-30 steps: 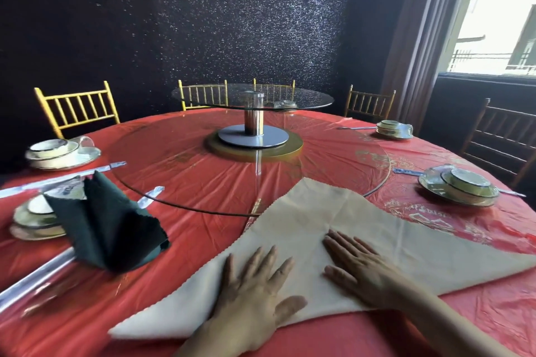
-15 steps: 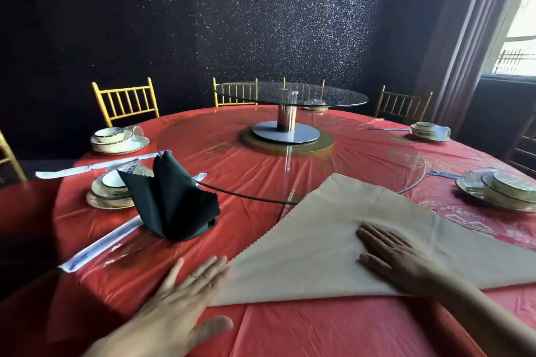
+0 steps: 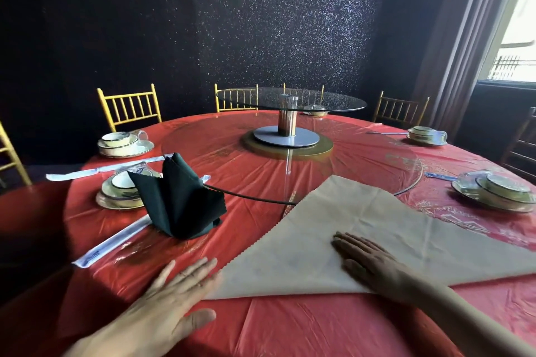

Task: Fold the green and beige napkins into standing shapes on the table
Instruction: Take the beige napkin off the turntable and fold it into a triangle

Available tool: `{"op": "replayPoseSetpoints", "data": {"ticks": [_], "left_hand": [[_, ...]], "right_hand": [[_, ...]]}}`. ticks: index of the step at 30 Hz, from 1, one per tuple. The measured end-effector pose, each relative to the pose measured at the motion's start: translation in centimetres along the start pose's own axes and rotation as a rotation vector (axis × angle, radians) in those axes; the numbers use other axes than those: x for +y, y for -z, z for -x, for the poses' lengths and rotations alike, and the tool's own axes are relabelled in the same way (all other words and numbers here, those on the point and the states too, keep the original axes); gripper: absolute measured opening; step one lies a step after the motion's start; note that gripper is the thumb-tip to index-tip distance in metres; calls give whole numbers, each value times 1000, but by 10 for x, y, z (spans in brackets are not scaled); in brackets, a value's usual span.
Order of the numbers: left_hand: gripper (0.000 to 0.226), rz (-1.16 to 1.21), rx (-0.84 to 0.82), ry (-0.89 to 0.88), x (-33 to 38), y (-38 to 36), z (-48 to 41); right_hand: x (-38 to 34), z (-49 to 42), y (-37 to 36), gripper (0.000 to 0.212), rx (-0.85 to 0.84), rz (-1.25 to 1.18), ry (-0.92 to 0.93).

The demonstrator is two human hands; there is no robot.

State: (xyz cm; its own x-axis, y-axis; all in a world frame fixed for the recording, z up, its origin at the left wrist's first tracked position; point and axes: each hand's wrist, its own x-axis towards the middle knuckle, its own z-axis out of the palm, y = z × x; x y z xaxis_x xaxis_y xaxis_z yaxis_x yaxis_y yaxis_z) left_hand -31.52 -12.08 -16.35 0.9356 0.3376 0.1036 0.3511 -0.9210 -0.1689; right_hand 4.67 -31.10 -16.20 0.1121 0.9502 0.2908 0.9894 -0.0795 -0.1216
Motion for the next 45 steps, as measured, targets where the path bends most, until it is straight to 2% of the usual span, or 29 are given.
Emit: {"op": "replayPoseSetpoints", "data": {"ticks": [2,4,7,10,13,16,18,20,22,23,25,26,29,32,35,38,45], "left_hand": [[47,-77,137,-8,1,4,-5],[33,-117,218,-72,3,16,-14],[26,-211,232,-192,8,31,-26],[19,-287,308,-241,12,38,-35],[21,-240,391,-177,25,53,-42],[18,-175,454,-159,42,78,-60],[18,-138,472,-164,56,93,-83],[18,-95,483,-175,70,111,-112],[15,-3,448,-140,82,125,-142],[13,80,387,-97,85,131,-158],[10,361,245,-30,88,132,-186],[8,511,232,-19,88,130,-198],[8,1005,232,15,88,118,-227],[11,1402,102,106,89,106,-241],[12,1539,47,169,89,96,-251],[15,1566,78,203,90,90,-261],[13,1595,169,339,94,83,-285]], "right_hand": [[-8,0,4,115,-162,13,-69],[-6,0,5,115,-200,37,-68],[-7,-1,4,116,-196,31,-67],[-3,-3,3,114,-187,-41,-67],[-1,-5,4,92,-101,-124,-46],[-16,-10,6,48,75,-178,-14],[-41,-15,14,44,145,-361,5],[-69,-19,25,44,82,-609,-38],[-86,-26,32,45,39,-868,-126],[-89,-29,33,44,75,-956,-155],[-90,-38,36,22,208,-1065,-223],[-87,-42,38,7,267,-1086,-273],[-70,-50,43,20,344,-1100,-374],[-55,-53,48,23,319,-1132,-447],[-42,-56,45,24,274,-1120,-492],[-34,-59,43,16,259,-1132,-534],[-11,-91,48,21,397,-1076,-629]]}}
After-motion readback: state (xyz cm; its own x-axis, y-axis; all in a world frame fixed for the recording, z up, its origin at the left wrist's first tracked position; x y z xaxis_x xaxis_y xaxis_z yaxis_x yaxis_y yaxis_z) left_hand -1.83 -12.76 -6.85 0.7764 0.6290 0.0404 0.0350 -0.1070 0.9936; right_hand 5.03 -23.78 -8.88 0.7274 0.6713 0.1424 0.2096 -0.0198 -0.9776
